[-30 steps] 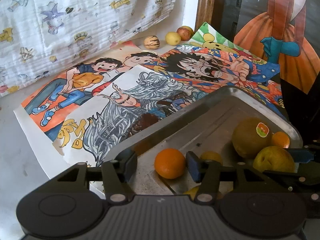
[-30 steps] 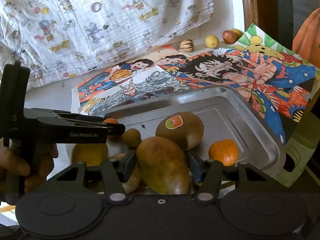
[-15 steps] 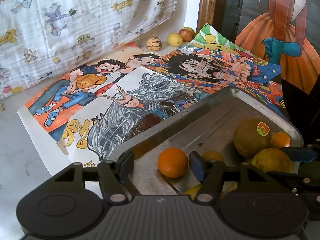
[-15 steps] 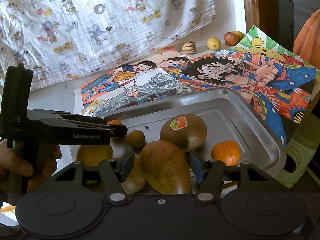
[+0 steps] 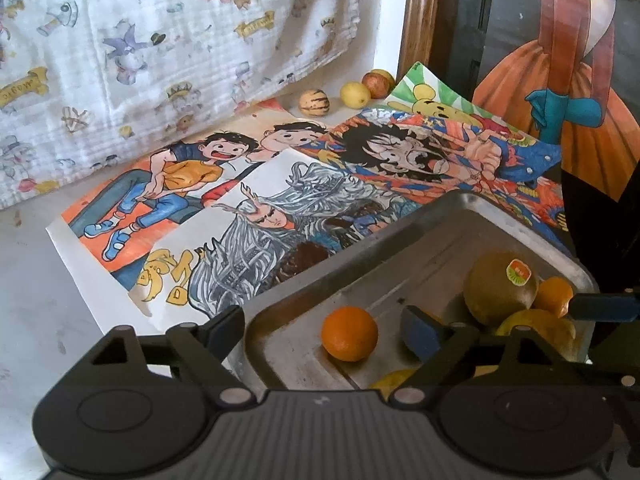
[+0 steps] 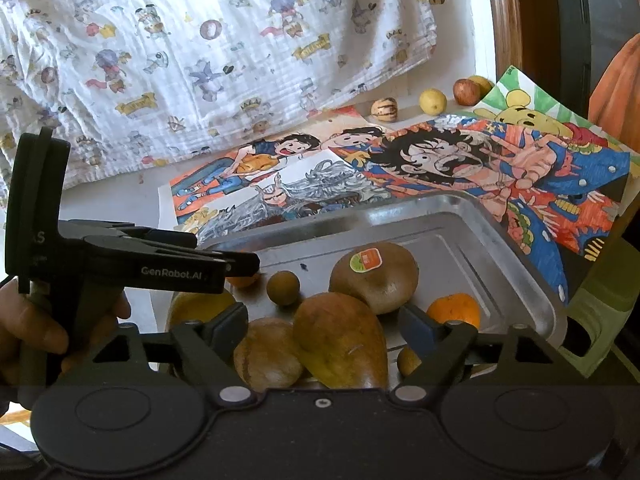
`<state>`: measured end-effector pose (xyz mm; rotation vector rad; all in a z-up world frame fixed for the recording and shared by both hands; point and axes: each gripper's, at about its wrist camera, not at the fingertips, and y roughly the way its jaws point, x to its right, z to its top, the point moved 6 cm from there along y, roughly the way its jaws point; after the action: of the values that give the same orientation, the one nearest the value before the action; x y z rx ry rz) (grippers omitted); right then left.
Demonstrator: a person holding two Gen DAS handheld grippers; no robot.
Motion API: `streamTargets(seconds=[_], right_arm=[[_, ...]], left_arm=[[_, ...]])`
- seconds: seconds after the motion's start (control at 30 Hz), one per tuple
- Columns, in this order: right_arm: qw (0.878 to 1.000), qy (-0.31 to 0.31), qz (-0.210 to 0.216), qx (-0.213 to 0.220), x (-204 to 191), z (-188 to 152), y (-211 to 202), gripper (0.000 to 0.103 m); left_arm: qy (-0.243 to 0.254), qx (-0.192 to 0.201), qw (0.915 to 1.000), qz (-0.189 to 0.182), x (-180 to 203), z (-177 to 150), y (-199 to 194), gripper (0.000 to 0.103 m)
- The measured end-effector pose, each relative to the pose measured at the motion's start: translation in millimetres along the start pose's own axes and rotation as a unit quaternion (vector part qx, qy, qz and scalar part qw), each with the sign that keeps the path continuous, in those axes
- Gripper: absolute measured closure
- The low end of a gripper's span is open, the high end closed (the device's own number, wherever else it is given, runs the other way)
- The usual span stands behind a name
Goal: Organize fruits
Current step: 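Open both grippers to drop the tangerine and pear into the tray, then move both open grippers toward the striped melon and lemon by the wall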
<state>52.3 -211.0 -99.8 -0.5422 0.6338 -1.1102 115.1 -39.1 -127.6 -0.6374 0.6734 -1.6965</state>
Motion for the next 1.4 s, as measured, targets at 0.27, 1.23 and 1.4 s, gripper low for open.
streamTargets(seconds=[0.27,1.23,1.4], right_arm=[[1.0,-0.006,0.001,0.013,-5,4,-11,0.001],[0.998,-0.023,-0.002,0.063,-8,30,-63,0.001],[0.996,-0.036,-0.01,0.085,-3,57,-74,0.001]], left_arm=[[-0.014,0.024,0.9994,-0.02,2,7,-16,0.001],[0.009,0.069,0.9976,0.005,11,33,-58,0.001],[0.018,0.081,0.9965,0.012,13,51,-63,0.001]])
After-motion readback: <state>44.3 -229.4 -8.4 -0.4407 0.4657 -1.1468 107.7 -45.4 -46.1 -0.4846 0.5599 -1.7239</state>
